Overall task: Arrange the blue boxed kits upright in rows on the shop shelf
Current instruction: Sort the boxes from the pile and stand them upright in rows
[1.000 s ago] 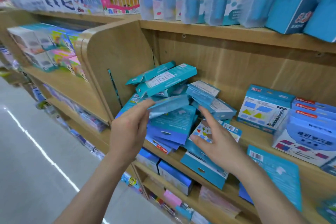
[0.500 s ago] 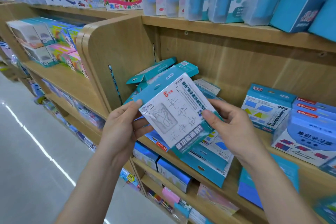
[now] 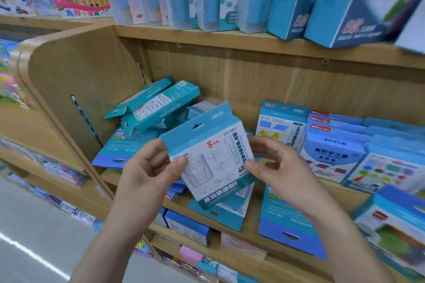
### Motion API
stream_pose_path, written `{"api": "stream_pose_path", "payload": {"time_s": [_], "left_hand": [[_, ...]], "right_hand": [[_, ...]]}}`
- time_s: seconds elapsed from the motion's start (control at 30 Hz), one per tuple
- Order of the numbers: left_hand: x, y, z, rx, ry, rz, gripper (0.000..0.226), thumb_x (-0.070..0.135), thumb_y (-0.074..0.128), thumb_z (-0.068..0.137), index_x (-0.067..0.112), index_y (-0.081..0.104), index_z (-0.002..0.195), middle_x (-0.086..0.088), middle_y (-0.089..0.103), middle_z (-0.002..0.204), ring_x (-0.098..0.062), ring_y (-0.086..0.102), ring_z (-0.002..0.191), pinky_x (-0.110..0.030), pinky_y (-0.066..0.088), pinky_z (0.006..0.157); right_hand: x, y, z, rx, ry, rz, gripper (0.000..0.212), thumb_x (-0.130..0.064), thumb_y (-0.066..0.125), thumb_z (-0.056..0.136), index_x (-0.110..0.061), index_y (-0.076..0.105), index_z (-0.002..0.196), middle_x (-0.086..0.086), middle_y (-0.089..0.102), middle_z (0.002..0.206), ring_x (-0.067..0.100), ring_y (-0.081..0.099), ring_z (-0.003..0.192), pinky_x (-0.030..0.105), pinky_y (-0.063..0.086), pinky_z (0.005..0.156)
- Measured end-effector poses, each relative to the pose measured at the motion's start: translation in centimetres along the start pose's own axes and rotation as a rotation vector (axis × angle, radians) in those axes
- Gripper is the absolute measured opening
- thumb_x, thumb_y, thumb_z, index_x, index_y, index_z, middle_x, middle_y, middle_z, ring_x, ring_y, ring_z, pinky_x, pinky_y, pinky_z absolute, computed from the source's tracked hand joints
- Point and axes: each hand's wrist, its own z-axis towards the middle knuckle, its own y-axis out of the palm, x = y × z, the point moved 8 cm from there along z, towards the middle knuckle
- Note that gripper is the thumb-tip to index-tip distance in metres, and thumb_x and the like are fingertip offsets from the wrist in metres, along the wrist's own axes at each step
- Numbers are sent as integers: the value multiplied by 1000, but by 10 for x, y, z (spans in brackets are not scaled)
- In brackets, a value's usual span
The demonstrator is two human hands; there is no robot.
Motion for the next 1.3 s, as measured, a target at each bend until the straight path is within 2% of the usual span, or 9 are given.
{"api": "stream_pose_path", "payload": {"time_s": [0.13, 0.23, 0.47, 0.57, 0.73, 0.83, 0.93, 1.1, 1.3], "left_hand": [[-8, 35, 7, -114, 7, 70, 30, 11, 60, 78, 10, 60, 109, 0, 72, 107, -17, 66, 105, -34, 55, 87], [-8, 62, 12, -186, -3, 76, 33, 13, 64, 82, 13, 59, 114, 1, 71, 110, -18, 66, 105, -44, 54, 88], [-13, 113, 17, -299, 40, 98, 41, 15, 70, 80, 26, 56, 118, 0, 72, 107, -19, 66, 103, -45, 51, 90], [-19, 130, 17, -336, 68, 118, 44, 15, 67, 77, 36, 57, 114, 2, 71, 107, -18, 65, 104, -39, 52, 88], [-21, 156, 18, -345, 107, 93, 46, -3, 61, 85, 27, 53, 118, 3, 71, 106, -16, 65, 103, -41, 50, 89], [-23, 165, 20, -316, 95, 63, 52, -10, 53, 87, 31, 51, 119, 5, 72, 104, -14, 67, 100, -34, 49, 87], [-29, 175, 21, -303, 73, 48, 56, -8, 51, 90, 36, 47, 123, 6, 73, 101, -12, 67, 98, -22, 52, 80], [-29, 185, 18, -252, 36, 0, 51, -3, 50, 92, 38, 45, 123, 5, 74, 97, -10, 68, 94, -21, 55, 78], [-25, 194, 8, -190, 27, -10, 49, -4, 48, 93, 38, 48, 119, 4, 74, 99, -12, 68, 92, -34, 56, 84]], "right_hand": [[-10, -36, -19, 104, -47, -135, 77, -22, 75, 79, -54, 32, 135, -30, 50, 126, -12, 48, 114, 17, 38, 92], [-14, -53, -32, 131, -61, -133, 87, -18, 74, 80, -66, 23, 132, -34, 50, 120, -14, 50, 111, 17, 40, 90], [8, -90, -57, 241, -9, -175, 75, -12, 72, 82, -68, 36, 117, -31, 64, 104, -4, 63, 95, 31, 52, 87], [20, -99, -67, 268, 49, -212, 67, -14, 73, 81, -51, 41, 126, -23, 67, 106, 0, 64, 95, 38, 53, 85], [17, -152, -107, 495, 45, -482, 68, -36, 77, 74, -54, 39, 127, -25, 50, 118, -4, 43, 114, 24, 36, 95], [31, -189, -133, 517, 228, -778, 89, -48, 78, 68, -50, 25, 140, -15, 39, 136, 3, 26, 127, 37, 32, 101], [70, -201, -145, 379, 470, -894, 95, -55, 75, 68, -52, 15, 142, -16, 30, 146, 10, 21, 136, 46, 30, 103], [89, -211, -152, 431, 425, -734, 70, -37, 80, 72, -37, 47, 133, -9, 53, 133, 17, 50, 120, 40, 43, 96], [95, -234, -151, 458, 365, -631, 49, -32, 83, 69, -33, 61, 114, -7, 67, 109, 19, 59, 102, 38, 49, 86]]}}
